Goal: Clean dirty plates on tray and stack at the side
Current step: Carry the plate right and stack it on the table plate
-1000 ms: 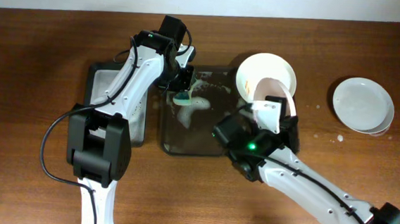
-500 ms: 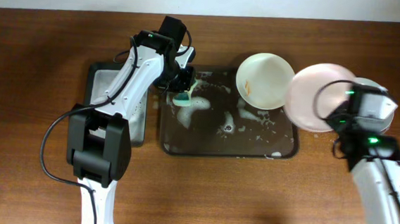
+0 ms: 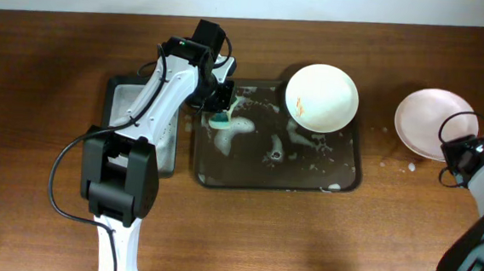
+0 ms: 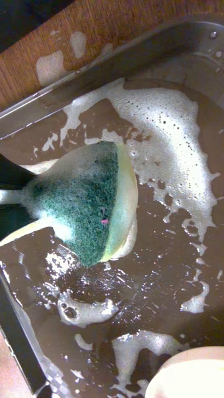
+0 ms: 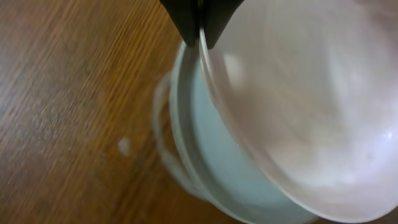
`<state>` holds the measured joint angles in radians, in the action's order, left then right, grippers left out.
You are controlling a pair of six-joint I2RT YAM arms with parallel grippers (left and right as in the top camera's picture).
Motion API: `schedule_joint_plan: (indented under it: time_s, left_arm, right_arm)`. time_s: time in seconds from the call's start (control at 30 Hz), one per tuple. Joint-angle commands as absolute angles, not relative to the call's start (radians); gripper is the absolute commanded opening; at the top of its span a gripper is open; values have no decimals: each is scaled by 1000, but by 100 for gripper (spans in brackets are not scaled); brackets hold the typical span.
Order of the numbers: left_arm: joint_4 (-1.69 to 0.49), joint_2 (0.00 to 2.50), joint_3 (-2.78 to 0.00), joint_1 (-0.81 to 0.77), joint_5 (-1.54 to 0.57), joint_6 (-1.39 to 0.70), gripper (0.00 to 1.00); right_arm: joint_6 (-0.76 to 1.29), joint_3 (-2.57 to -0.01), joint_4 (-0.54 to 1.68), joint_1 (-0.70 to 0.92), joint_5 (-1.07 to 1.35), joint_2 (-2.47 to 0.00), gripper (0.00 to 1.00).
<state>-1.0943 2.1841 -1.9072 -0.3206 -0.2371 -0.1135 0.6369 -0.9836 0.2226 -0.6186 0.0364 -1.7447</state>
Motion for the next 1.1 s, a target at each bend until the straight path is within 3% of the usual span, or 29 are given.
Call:
schedule_joint_plan:
  time_s: [0.0,0.4,0.47,0.53,0.7,0.9,1.07]
  left_arm:
    - [-1092,2167,-1901,-321,-239,-119,0]
    - [-1093,2167,-1901,-327,-238,-119,1]
    - [-1093,2167,-1901,-327,-238,-119,1]
    - [-1093,2167,-1901,-327,-238,-119,1]
    - [-1093,2167,-1901,-327,-238,-119,1]
    - [-1085,2167,-1901,-327,-238,-119,0]
    - [-1082,2167,-1901,-327,-238,-119,0]
  right_arm:
    - [667,-993,189,-644,31,-1803,4]
    - [667,-996,83,-644,11,-1819,13]
    - [667,-1008,83,-643,25,-1815,32]
    - [666,-1026,85,-643,104,-1796,43]
    - [606,-1068,117,-616,426,-1677,56]
    - [489,-1068,251,-445,487,-1590,56]
    - [453,-1068,345,-170,276,-1636,46]
